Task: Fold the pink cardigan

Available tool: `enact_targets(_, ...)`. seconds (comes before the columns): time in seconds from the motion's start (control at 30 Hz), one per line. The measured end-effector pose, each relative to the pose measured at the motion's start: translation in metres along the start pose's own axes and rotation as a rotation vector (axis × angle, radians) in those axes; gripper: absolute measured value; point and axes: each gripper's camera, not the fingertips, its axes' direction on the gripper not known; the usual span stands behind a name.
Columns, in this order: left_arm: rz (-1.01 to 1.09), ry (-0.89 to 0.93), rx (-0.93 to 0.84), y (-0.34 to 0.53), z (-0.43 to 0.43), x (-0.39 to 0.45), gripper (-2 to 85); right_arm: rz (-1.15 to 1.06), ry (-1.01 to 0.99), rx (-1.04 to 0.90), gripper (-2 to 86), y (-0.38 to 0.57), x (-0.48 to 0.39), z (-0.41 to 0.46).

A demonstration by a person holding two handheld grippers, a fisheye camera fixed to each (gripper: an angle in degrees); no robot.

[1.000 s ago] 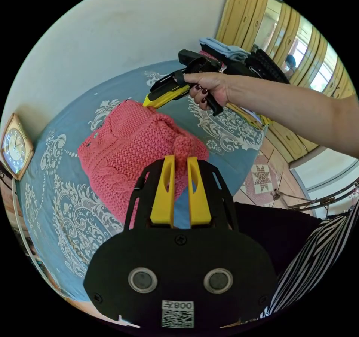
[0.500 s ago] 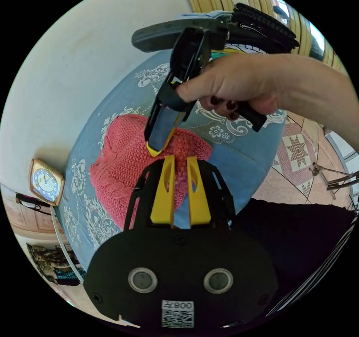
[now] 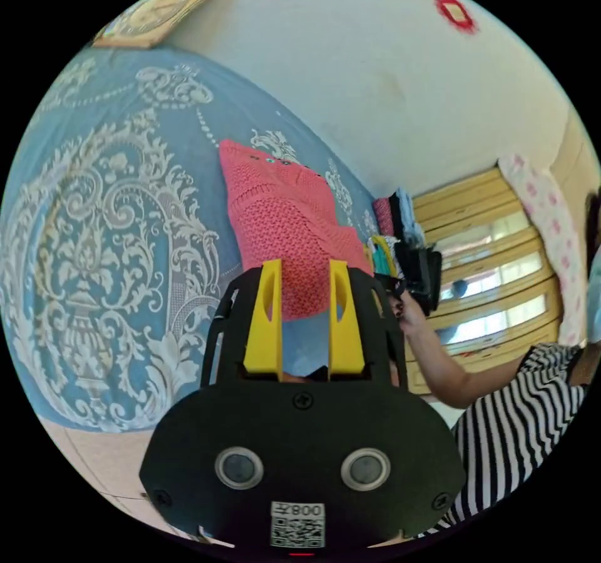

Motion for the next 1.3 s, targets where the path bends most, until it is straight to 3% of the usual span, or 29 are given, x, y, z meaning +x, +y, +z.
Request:
enact_targets(0.07,-0.161,0.260,0.038,-0.006,-0.007,-0.065,13.5,0.039,-0.073,0.121,8.9,0.021,0.008,-0.015)
enact_targets(0.13,-0.201,0.344,0.062,-0.012,-0.014,-0.093,14.5,0.061,-0.089,0.179,11.3,0.035,0.015,-0.023)
enact_targets(0.33,-0.273,0.353,0.092,-0.025,-0.047,-0.149,20.5,0.153,-0.149,0.156,15.4,0.063,0.055,-0.012)
enact_targets(0.43,-0.290,0.357,-0.003,-0.029,-0.042,-0.172,22.7,0.211,-0.245,0.147,17.4,0.081,0.079,0.003)
enact_targets(0.63,-0.309,0.530,-0.166,-0.046,-0.001,-0.197,24.8,0.255,-0.345,0.165,22.0,0.105,0.101,0.015)
enact_targets(1.03,-0.164,0.398,-0.328,-0.065,-0.010,-0.187,25.1,0.265,-0.352,0.055,22.9,0.134,0.124,0.046)
enact_targets(1.3,-0.166,0.379,-0.402,-0.065,-0.008,-0.188,22.5,0.267,-0.381,-0.019,12.2,0.154,0.133,0.068)
